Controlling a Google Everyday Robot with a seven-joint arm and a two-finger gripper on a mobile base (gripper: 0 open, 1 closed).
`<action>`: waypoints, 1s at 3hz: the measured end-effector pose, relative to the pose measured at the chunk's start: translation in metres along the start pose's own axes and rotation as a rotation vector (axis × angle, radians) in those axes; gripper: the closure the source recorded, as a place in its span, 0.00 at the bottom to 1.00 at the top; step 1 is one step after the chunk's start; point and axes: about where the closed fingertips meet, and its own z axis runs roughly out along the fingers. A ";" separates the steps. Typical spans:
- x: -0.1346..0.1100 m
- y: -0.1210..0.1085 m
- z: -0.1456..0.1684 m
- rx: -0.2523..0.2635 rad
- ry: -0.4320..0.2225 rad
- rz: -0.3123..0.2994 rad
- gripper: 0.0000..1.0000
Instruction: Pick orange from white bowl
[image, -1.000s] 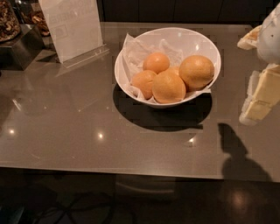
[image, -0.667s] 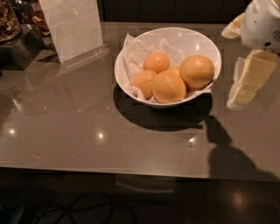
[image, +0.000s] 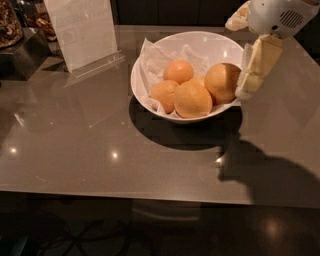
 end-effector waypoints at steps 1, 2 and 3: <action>-0.007 -0.018 0.019 -0.037 -0.053 0.005 0.00; -0.004 -0.028 0.039 -0.075 -0.092 0.043 0.00; -0.002 -0.032 0.057 -0.106 -0.116 0.089 0.00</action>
Offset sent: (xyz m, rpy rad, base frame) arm 0.0468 0.0106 -0.0465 0.1452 0.1610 0.0006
